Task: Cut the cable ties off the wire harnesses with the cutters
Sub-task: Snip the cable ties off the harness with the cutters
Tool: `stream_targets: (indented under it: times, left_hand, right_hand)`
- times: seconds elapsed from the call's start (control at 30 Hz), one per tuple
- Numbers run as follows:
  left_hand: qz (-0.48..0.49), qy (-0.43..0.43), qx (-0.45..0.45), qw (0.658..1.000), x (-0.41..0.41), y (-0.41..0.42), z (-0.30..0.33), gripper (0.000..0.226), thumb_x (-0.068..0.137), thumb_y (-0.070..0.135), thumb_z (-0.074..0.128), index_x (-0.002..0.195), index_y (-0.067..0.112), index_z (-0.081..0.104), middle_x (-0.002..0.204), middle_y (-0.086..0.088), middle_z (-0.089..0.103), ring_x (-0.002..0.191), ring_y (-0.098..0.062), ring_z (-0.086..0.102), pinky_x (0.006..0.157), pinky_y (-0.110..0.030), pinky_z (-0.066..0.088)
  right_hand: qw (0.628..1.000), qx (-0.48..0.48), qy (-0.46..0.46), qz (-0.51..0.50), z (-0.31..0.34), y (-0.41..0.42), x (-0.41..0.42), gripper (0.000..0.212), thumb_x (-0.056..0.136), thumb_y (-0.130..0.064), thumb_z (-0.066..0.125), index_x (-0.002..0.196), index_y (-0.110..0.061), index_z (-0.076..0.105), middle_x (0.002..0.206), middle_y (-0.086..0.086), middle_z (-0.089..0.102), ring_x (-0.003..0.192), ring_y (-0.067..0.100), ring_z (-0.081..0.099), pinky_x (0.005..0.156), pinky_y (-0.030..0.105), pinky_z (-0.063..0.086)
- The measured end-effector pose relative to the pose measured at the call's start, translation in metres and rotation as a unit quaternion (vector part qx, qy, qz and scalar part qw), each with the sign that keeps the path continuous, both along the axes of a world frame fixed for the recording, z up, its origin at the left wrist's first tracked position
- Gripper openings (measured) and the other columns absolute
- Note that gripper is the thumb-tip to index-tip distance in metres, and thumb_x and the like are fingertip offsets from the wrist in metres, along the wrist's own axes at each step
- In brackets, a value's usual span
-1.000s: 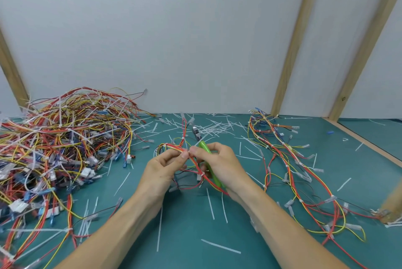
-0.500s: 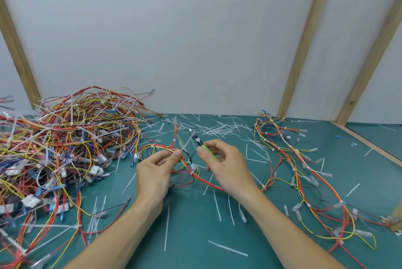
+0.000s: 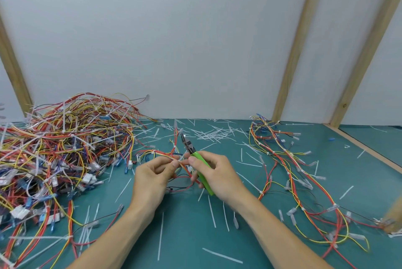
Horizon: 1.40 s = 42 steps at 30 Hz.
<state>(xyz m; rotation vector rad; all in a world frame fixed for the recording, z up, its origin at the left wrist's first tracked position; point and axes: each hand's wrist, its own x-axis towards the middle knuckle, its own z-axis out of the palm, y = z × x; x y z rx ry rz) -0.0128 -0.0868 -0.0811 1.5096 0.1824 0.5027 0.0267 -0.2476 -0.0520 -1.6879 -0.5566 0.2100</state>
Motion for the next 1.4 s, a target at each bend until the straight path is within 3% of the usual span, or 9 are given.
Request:
stream_targets:
  times: [0.07, 0.17, 0.3, 0.4, 0.53, 0.77, 0.93, 1.1, 1.4]
  left_hand:
    - [0.02, 0.006, -0.016, 1.0, -0.001, -0.001, 0.002, 0.005, 0.089, 0.011, 0.074, 0.087, 0.006, 0.075, 0.077, -0.001, 0.078, 0.06, -0.003, 0.065, 0.059, -0.01, 0.049]
    - [0.048, 0.013, -0.042, 0.998, -0.001, 0.0, 0.005, 0.008, 0.087, 0.015, 0.076, 0.086, 0.008, 0.076, 0.077, -0.002, 0.078, 0.058, -0.004, 0.065, 0.057, -0.009, 0.048]
    - [0.064, 0.017, -0.058, 0.996, -0.002, 0.0, 0.007, 0.007, 0.087, 0.016, 0.077, 0.084, 0.01, 0.076, 0.078, -0.002, 0.078, 0.058, -0.003, 0.066, 0.056, -0.008, 0.048]
    - [0.06, 0.019, -0.063, 0.996, -0.004, 0.001, 0.007, 0.006, 0.087, 0.017, 0.077, 0.084, 0.012, 0.076, 0.079, -0.003, 0.078, 0.061, -0.008, 0.07, 0.058, -0.009, 0.049]
    - [0.057, 0.014, -0.069, 0.996, -0.004, 0.002, 0.007, 0.007, 0.09, 0.018, 0.073, 0.088, 0.013, 0.077, 0.081, -0.001, 0.079, 0.064, -0.012, 0.072, 0.06, -0.009, 0.05]
    - [0.062, 0.012, -0.078, 0.995, -0.004, 0.0, 0.009, 0.011, 0.091, 0.018, 0.073, 0.091, 0.008, 0.074, 0.08, -0.002, 0.079, 0.062, -0.01, 0.071, 0.058, -0.006, 0.046]
    - [0.065, 0.011, -0.086, 0.994, -0.004, 0.0, 0.012, 0.012, 0.091, 0.017, 0.073, 0.093, 0.005, 0.074, 0.081, -0.002, 0.079, 0.06, -0.009, 0.07, 0.056, -0.005, 0.044]
    - [0.056, 0.006, -0.081, 0.995, -0.005, 0.0, 0.012, 0.011, 0.09, 0.019, 0.074, 0.091, 0.009, 0.075, 0.082, -0.002, 0.079, 0.065, -0.012, 0.073, 0.059, -0.007, 0.047]
    - [0.046, 0.006, -0.077, 0.996, -0.005, 0.0, 0.01, 0.011, 0.091, 0.021, 0.073, 0.089, 0.011, 0.074, 0.082, -0.001, 0.079, 0.065, -0.011, 0.073, 0.06, -0.006, 0.047]
  right_hand:
    - [1.0, -0.011, -0.023, -0.016, 0.0, -0.001, 0.001, 0.024, 0.083, -0.059, 0.066, 0.089, -0.039, 0.078, 0.096, 0.0, 0.078, 0.07, 0.012, 0.068, 0.064, 0.03, 0.052]
    - [0.985, -0.074, -0.13, -0.088, 0.001, -0.01, 0.007, 0.028, 0.076, -0.068, 0.065, 0.082, -0.043, 0.075, 0.083, -0.018, 0.076, 0.075, 0.001, 0.07, 0.073, 0.023, 0.053]
    - [0.949, -0.172, -0.203, -0.167, 0.008, -0.03, 0.018, 0.038, 0.073, -0.072, 0.064, 0.091, -0.04, 0.075, 0.084, -0.023, 0.074, 0.085, 0.001, 0.069, 0.081, 0.031, 0.056]
    - [0.946, -0.217, -0.197, -0.141, 0.009, -0.038, 0.021, 0.04, 0.074, -0.072, 0.068, 0.097, -0.041, 0.076, 0.089, -0.024, 0.074, 0.09, 0.004, 0.068, 0.085, 0.036, 0.056]
    - [0.929, -0.271, -0.224, -0.112, 0.008, -0.036, 0.018, 0.047, 0.069, -0.08, 0.06, 0.098, -0.046, 0.074, 0.091, -0.027, 0.073, 0.096, 0.008, 0.066, 0.088, 0.036, 0.055]
    - [0.922, -0.285, -0.244, -0.094, 0.013, -0.039, 0.017, 0.049, 0.067, -0.078, 0.06, 0.1, -0.046, 0.075, 0.092, -0.028, 0.073, 0.092, 0.002, 0.066, 0.087, 0.034, 0.055]
    - [0.949, -0.2, -0.232, -0.07, 0.014, -0.04, 0.017, 0.044, 0.069, -0.07, 0.072, 0.099, -0.039, 0.079, 0.092, -0.03, 0.073, 0.092, 0.002, 0.069, 0.087, 0.036, 0.057]
    - [0.927, -0.233, -0.262, -0.137, 0.008, -0.03, 0.014, 0.051, 0.066, -0.08, 0.063, 0.098, -0.042, 0.075, 0.088, -0.03, 0.072, 0.085, 0.0, 0.067, 0.083, 0.035, 0.057]
    - [0.926, -0.236, -0.262, -0.134, 0.004, -0.03, 0.016, 0.038, 0.072, -0.071, 0.073, 0.097, -0.042, 0.074, 0.089, -0.032, 0.072, 0.083, 0.0, 0.068, 0.081, 0.036, 0.058]
